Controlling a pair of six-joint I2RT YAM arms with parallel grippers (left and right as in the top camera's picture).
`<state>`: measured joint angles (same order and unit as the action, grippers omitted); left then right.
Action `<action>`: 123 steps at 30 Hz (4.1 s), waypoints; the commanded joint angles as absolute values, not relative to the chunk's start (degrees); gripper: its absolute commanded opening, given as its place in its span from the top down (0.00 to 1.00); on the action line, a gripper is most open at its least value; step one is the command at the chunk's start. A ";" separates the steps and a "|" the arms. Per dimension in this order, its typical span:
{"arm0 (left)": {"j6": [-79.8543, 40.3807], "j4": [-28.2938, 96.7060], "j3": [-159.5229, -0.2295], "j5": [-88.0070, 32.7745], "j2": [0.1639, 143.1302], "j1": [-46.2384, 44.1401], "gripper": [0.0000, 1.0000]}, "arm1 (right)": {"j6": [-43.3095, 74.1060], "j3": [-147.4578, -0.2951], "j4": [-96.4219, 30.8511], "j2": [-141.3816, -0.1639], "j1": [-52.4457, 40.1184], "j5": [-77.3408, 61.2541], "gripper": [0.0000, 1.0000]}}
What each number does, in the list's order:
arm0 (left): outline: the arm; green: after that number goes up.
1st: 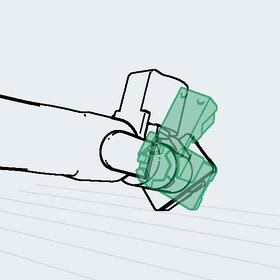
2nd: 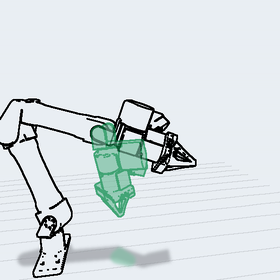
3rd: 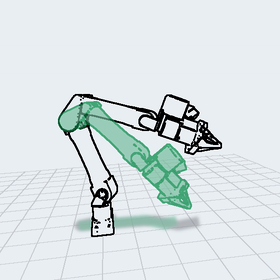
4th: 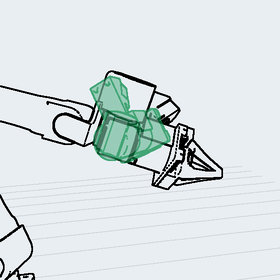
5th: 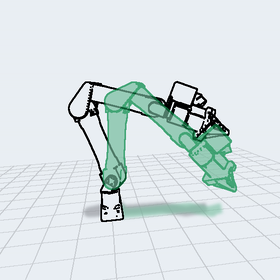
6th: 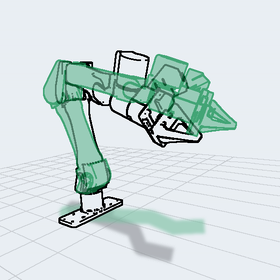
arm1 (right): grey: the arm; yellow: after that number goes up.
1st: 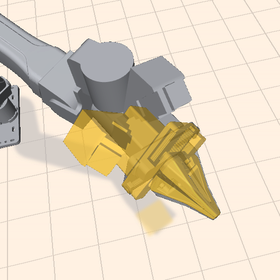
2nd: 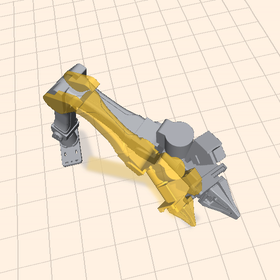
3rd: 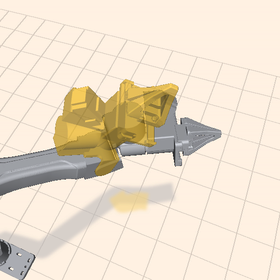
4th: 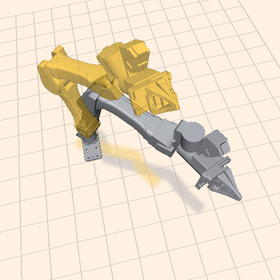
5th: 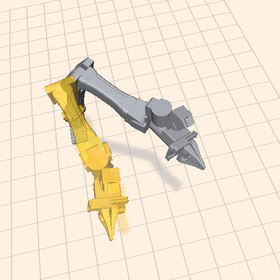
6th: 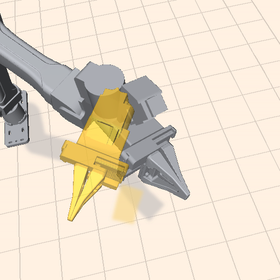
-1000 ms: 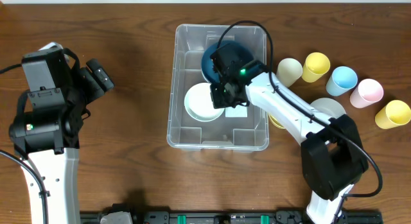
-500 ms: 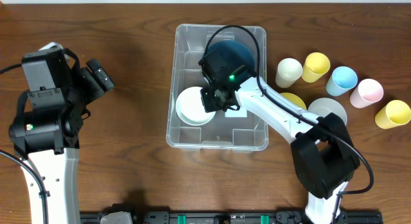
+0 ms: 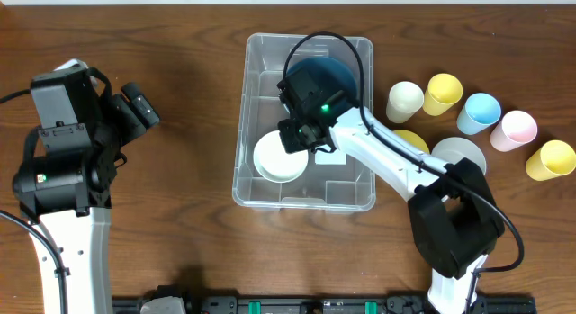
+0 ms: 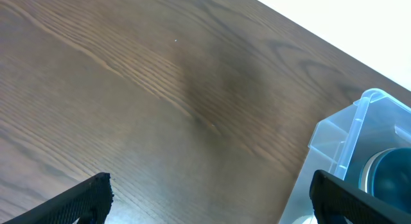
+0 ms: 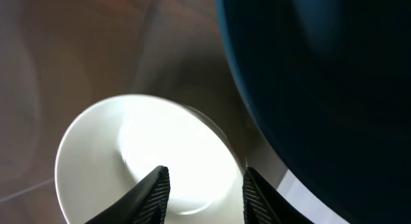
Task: Pack container
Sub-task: 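Carry the white bowl into the bin and release it, then move the right gripper back and grasp the grey bowl, then place the grey bowl into the bin and release it, then reach the right gripper to the yellow bowl and grasp its rim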
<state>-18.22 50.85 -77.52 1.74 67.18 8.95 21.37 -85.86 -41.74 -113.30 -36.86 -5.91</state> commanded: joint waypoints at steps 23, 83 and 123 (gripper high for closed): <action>-18.31 50.96 -78.50 2.20 66.98 9.26 0.02 | 23.53 -83.02 -71.20 -81.03 25.32 -1.30 0.31; -18.31 50.96 -78.50 2.20 66.98 9.26 0.02 | 24.23 -73.67 -54.41 -67.96 -9.26 -7.77 0.99; -18.31 50.96 -78.50 2.20 66.98 9.26 0.02 | 21.45 -73.93 -52.75 -71.66 -15.44 -5.10 0.46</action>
<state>-18.22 50.87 -77.52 1.74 67.18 8.95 21.63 -73.93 -49.08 -73.56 -18.96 -6.50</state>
